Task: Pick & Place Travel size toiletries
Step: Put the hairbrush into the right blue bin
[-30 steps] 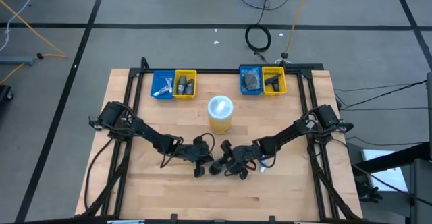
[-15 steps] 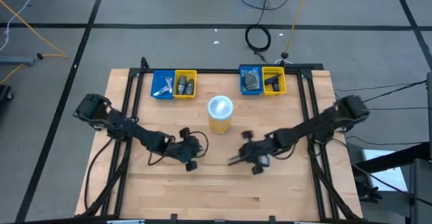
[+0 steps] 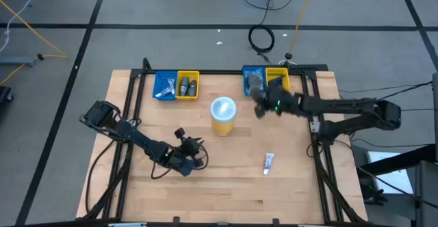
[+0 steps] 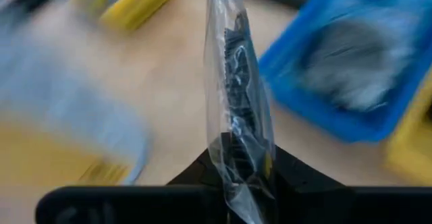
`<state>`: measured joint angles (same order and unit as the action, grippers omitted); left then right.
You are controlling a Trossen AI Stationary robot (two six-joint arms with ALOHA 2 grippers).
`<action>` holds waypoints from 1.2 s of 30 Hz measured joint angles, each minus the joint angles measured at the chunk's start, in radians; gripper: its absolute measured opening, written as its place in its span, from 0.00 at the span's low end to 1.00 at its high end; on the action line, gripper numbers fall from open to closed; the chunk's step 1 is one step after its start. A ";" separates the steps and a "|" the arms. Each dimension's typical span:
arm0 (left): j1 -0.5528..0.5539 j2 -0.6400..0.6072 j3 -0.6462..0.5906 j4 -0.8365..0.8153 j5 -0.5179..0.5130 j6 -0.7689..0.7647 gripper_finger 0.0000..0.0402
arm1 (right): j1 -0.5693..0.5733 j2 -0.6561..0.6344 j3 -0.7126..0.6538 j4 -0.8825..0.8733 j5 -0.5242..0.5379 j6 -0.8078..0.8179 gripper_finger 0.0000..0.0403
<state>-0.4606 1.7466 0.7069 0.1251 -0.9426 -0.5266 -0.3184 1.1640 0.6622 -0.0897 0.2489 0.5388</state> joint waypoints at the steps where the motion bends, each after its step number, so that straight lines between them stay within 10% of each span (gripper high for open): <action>1: 0.000 0.010 0.000 0.015 -0.006 0.000 0.15 | -0.058 0.007 -0.017 0.053 -0.017 0.004 0.11; 18: -0.006 0.022 0.001 0.000 -0.008 0.005 0.15 | -0.333 0.367 -0.036 0.586 -0.171 0.134 0.17; 36: -0.006 0.022 0.001 -0.002 0.000 0.007 0.15 | -0.332 0.293 -0.036 0.626 -0.005 -0.071 0.45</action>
<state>-0.4671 1.7683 0.7078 0.1234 -0.9428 -0.5198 -0.6502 1.4570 0.6266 0.5359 0.2442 0.4676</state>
